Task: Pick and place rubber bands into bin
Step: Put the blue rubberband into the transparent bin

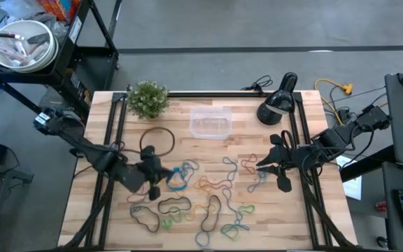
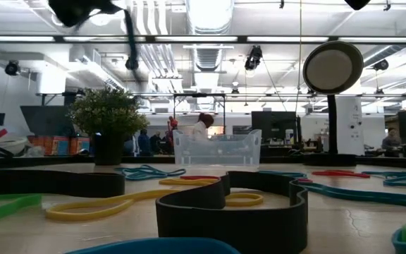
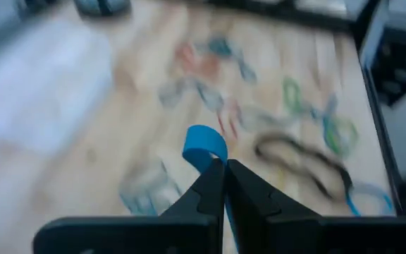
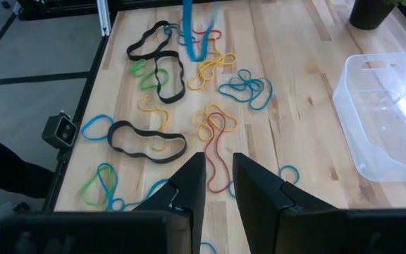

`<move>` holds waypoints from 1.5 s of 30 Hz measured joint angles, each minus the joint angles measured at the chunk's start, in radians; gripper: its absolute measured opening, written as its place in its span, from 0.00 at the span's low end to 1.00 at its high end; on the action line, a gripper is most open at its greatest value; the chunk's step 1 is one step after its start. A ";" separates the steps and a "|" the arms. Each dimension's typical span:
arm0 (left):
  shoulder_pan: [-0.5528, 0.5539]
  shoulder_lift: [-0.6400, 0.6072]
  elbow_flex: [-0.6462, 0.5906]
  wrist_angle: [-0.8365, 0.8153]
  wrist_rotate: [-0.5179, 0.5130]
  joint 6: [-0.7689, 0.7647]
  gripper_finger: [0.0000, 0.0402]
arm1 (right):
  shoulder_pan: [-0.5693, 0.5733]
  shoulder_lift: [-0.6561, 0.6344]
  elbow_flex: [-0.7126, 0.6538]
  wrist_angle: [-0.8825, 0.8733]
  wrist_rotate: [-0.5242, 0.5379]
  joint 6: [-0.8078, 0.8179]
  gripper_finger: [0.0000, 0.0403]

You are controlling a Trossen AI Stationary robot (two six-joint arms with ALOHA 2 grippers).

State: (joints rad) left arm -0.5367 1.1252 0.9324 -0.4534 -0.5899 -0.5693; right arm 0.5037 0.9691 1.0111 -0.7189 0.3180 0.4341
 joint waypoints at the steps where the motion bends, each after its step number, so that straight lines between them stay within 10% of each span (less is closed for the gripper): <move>1: 0.024 0.000 0.004 0.028 -0.010 0.044 0.00 | 0.000 0.000 0.000 0.000 0.000 0.001 0.17; 10: 0.314 0.109 0.007 0.416 0.144 0.427 0.00 | 0.000 0.000 0.000 0.001 0.001 0.004 0.17; 20: 0.587 0.385 0.136 0.540 0.463 0.529 0.00 | -0.001 0.000 -0.002 0.003 0.087 0.008 0.17; 45: 0.813 0.568 0.316 0.513 0.494 0.636 0.00 | 0.000 0.001 -0.009 0.026 0.190 0.031 0.17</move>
State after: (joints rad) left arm 0.2763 1.6928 1.2487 0.0601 -0.0957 0.0666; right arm 0.5037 0.9699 1.0023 -0.6928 0.5081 0.4651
